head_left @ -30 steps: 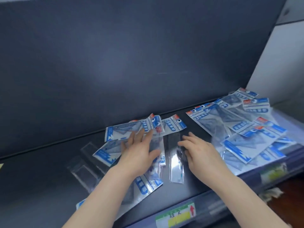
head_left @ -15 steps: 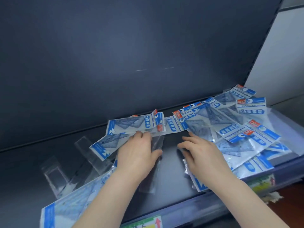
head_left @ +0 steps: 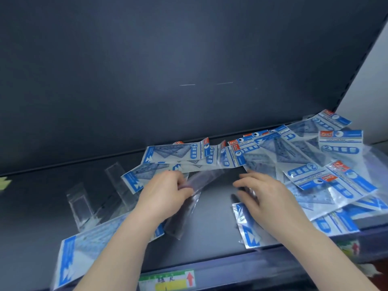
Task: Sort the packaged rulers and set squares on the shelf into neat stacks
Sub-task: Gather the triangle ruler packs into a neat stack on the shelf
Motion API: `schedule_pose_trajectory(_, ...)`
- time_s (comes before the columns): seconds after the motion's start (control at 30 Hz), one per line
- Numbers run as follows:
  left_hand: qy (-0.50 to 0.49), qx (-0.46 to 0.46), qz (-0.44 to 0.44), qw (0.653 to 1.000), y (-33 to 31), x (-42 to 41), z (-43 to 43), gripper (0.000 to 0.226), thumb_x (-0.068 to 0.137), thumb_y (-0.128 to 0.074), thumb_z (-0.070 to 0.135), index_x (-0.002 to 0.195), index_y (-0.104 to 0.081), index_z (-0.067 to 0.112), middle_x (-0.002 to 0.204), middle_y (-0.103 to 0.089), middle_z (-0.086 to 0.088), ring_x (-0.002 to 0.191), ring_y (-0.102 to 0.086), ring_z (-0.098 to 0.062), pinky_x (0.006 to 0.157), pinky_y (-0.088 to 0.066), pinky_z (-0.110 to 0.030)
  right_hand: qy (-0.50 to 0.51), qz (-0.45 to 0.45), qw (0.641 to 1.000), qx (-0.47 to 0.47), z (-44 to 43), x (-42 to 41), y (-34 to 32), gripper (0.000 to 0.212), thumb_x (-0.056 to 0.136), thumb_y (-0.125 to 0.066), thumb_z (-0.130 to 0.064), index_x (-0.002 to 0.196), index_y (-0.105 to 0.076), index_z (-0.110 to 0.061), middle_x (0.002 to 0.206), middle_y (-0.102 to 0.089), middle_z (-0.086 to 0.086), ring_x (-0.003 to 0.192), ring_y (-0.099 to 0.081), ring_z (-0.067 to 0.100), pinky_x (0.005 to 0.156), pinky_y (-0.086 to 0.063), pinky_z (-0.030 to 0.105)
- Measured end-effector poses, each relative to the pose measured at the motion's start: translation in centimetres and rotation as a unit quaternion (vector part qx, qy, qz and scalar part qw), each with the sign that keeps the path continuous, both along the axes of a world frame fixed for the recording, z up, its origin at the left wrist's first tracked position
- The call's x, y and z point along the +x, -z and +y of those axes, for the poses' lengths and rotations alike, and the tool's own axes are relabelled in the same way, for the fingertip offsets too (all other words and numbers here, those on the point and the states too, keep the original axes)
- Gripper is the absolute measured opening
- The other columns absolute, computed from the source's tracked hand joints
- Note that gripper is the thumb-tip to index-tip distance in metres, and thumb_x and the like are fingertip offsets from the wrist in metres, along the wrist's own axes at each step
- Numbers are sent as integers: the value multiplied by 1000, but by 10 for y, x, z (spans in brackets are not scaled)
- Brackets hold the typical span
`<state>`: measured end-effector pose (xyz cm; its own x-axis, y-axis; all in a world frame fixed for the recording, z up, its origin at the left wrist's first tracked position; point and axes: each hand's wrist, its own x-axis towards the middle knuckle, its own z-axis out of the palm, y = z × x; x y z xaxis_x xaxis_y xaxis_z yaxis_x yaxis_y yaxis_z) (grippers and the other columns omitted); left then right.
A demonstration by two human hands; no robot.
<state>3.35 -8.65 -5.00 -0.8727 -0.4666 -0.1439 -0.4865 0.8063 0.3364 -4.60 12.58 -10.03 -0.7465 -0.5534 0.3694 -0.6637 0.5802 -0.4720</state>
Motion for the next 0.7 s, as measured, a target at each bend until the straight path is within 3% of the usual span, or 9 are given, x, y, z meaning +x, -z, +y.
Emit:
schedule_pose_trajectory(0.1,-28,55,54,997,-3,-1,5,23,86,-63,40,77,-53,21,70,-54,8,73,-52,-18,62,-38,-33,30,-3,1000,2,-4,2,-3,19,75,-76,-14,90,-74,-26,96,-71,-9,93,-66,20,78,-53,35)
schedule_pose_trajectory(0.27,33,-91,-9,995,0,-3,32,31,87,-61,48,100,-58,20,109,-55,-2,104,-55,-28,75,-40,-35,39,-31,995,84,-7,8,-9,23,72,-78,-29,95,-73,-28,96,-69,-9,93,-61,23,75,-47,36)
schedule_pose_trajectory(0.43,100,-28,-7,995,3,-8,45,29,79,-73,37,84,-47,24,99,-52,2,99,-53,-23,68,-34,-32,-25,-137,985,105,-1,10,-17,42,77,-75,-33,117,-63,-34,115,-58,-15,108,-50,7,80,-29,14)
schedule_pose_trajectory(0.53,75,-55,-10,996,3,-8,43,43,75,-76,44,101,-51,21,107,-53,1,102,-55,-26,73,-39,-33,59,-99,990,83,6,14,-21,65,67,-77,-50,127,-55,-34,127,-52,-13,117,-48,12,92,-37,24)
schedule_pose_trajectory(0.6,48,-54,-23,997,2,-10,40,54,73,-78,45,111,-50,18,111,-57,-1,102,-58,-28,76,-45,-35,119,-85,980,133,9,15,-27,78,63,-71,-65,132,-47,-35,126,-50,-11,119,-46,16,93,-41,31)
schedule_pose_trajectory(0.7,36,-25,-62,997,0,-13,35,51,71,-79,46,106,-53,20,104,-61,1,97,-58,-24,73,-47,-34,138,-112,969,173,12,15,-33,88,60,-65,-74,134,-40,-34,123,-49,-10,119,-43,16,92,-42,31)
